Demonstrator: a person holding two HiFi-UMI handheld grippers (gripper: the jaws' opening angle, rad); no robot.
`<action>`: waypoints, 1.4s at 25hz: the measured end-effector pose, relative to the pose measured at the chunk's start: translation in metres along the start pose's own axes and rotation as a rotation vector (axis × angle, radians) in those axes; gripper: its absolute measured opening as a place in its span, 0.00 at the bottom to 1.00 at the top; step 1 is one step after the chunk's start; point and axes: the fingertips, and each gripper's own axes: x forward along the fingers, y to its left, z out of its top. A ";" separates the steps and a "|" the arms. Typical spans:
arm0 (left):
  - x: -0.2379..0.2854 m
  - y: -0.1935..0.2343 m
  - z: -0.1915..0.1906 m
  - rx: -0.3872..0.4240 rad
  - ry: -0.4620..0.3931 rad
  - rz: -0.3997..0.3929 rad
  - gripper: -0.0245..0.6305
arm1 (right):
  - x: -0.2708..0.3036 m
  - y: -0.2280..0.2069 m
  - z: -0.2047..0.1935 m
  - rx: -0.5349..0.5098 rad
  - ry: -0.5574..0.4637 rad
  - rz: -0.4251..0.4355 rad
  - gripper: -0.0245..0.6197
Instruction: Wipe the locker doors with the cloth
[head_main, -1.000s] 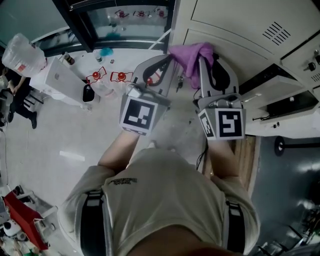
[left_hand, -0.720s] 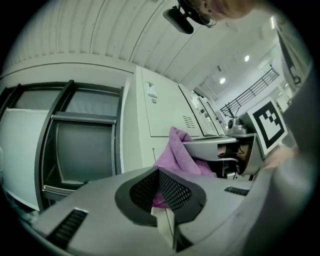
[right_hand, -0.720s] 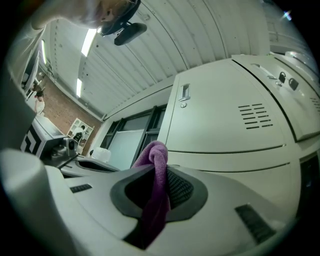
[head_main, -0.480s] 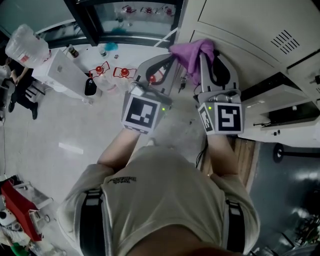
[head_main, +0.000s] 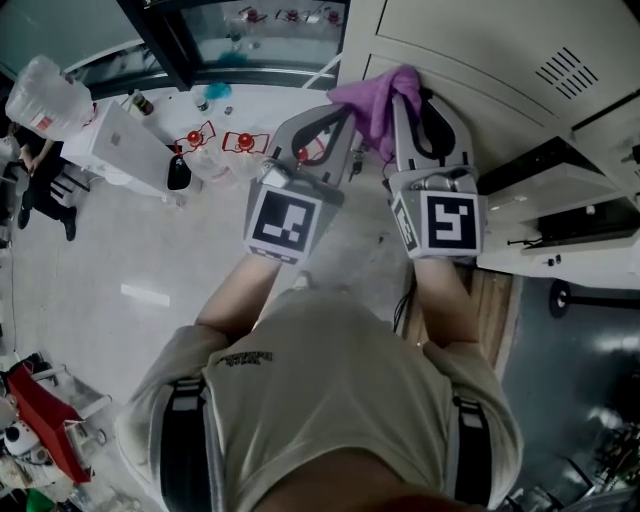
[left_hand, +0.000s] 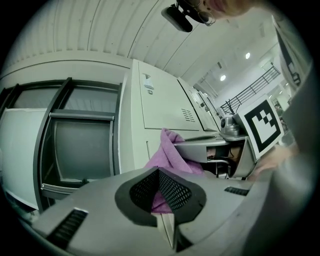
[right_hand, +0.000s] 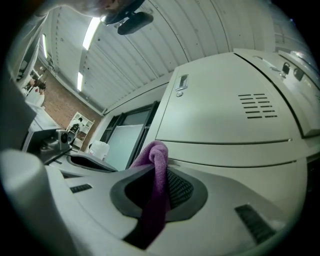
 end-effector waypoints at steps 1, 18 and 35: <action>0.002 -0.003 0.001 0.005 -0.010 -0.007 0.04 | -0.002 -0.003 -0.001 0.000 0.002 -0.004 0.11; 0.053 -0.087 0.011 -0.044 -0.034 -0.218 0.04 | -0.060 -0.088 -0.021 -0.046 0.067 -0.200 0.12; 0.079 -0.129 0.014 -0.057 -0.052 -0.316 0.04 | -0.096 -0.138 -0.029 -0.078 0.114 -0.340 0.11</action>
